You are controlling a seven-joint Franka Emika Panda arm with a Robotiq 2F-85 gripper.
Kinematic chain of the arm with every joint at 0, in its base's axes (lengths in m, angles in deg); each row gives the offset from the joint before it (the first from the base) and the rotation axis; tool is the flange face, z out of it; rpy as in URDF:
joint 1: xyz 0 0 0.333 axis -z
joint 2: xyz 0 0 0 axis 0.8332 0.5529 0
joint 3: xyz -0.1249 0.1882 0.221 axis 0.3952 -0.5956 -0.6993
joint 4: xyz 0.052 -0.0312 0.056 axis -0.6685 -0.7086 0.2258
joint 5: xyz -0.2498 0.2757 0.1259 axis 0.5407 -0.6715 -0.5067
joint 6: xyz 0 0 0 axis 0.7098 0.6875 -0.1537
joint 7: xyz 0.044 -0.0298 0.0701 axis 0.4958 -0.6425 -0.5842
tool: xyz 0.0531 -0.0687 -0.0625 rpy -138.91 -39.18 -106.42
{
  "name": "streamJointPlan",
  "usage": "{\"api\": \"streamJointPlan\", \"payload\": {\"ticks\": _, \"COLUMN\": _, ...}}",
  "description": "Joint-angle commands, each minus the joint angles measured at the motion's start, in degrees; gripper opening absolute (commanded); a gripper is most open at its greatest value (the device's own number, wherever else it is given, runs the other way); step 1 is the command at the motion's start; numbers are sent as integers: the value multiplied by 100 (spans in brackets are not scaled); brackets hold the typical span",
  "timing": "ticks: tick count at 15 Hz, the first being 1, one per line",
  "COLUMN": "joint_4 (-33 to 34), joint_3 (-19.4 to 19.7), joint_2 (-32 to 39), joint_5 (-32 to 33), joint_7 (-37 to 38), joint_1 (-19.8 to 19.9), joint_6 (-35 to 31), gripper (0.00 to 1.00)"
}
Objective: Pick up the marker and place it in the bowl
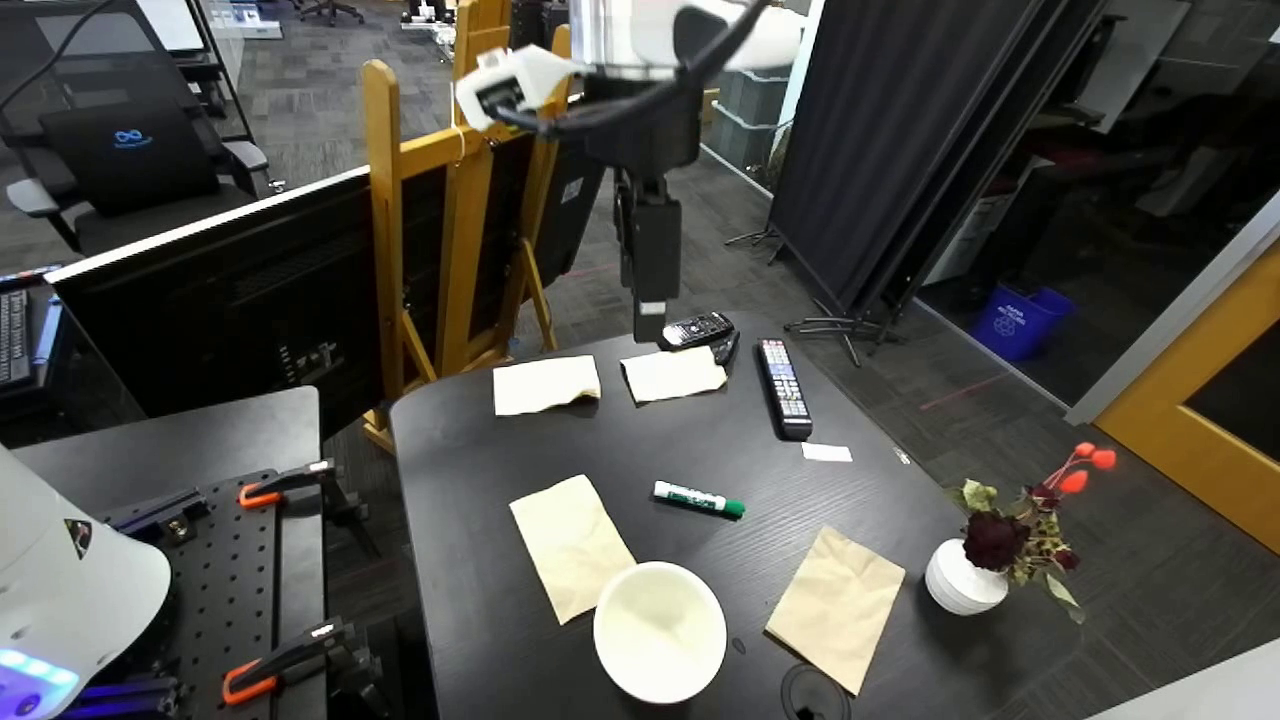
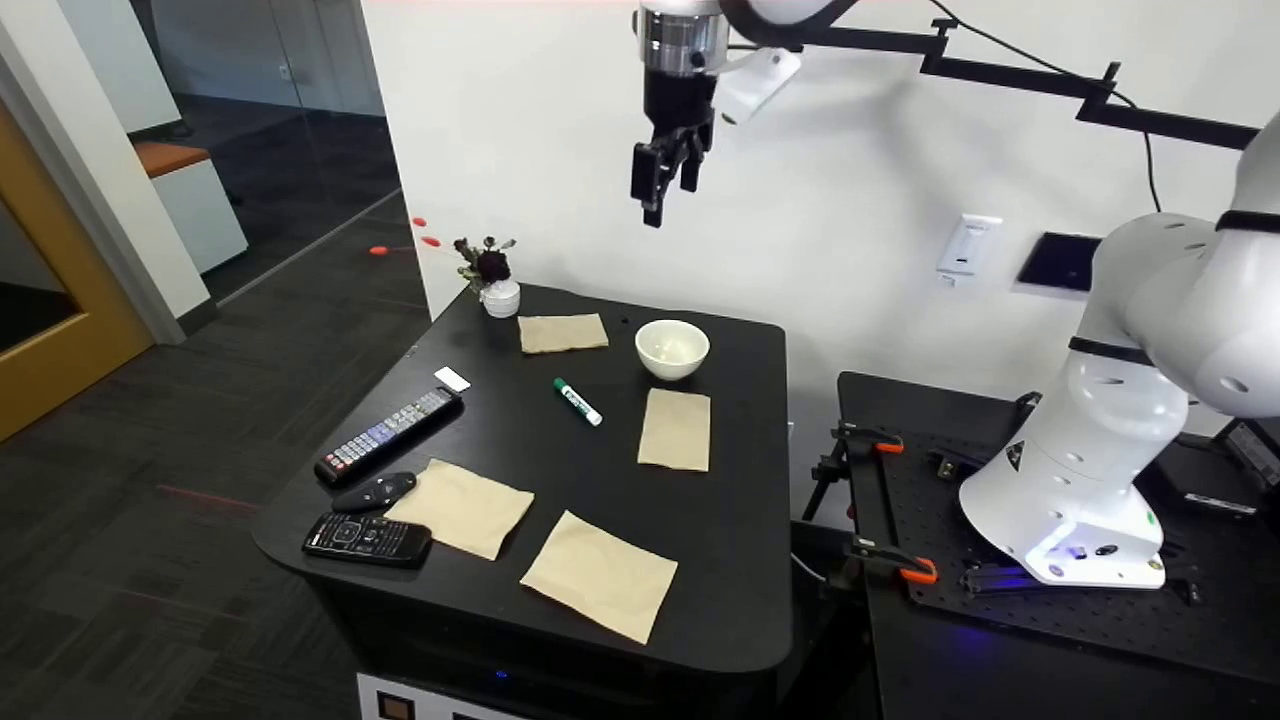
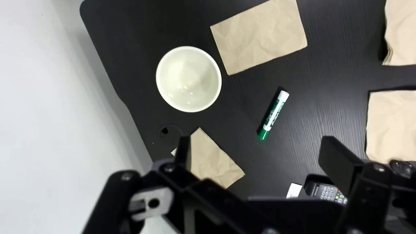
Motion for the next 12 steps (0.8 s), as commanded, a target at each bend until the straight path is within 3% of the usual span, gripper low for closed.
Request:
{"api": "streamJointPlan", "payload": {"ticks": 1, "joint_4": 137, "joint_3": 63, "joint_2": 616, "joint_5": -81, "joint_7": 348, "joint_1": 33, "joint_6": -674, "gripper": 100}}
{"api": "streamJointPlan", "payload": {"ticks": 6, "joint_4": 37, "joint_3": 186, "joint_2": 1255, "joint_5": -179, "joint_7": 480, "joint_1": 7, "joint_6": -1714, "gripper": 100}}
{"api": "streamJointPlan", "payload": {"ticks": 12, "joint_4": -64, "joint_3": 192, "joint_2": 1850, "joint_5": -935, "joint_7": 303, "joint_1": -40, "joint_6": -2409, "gripper": 100}}
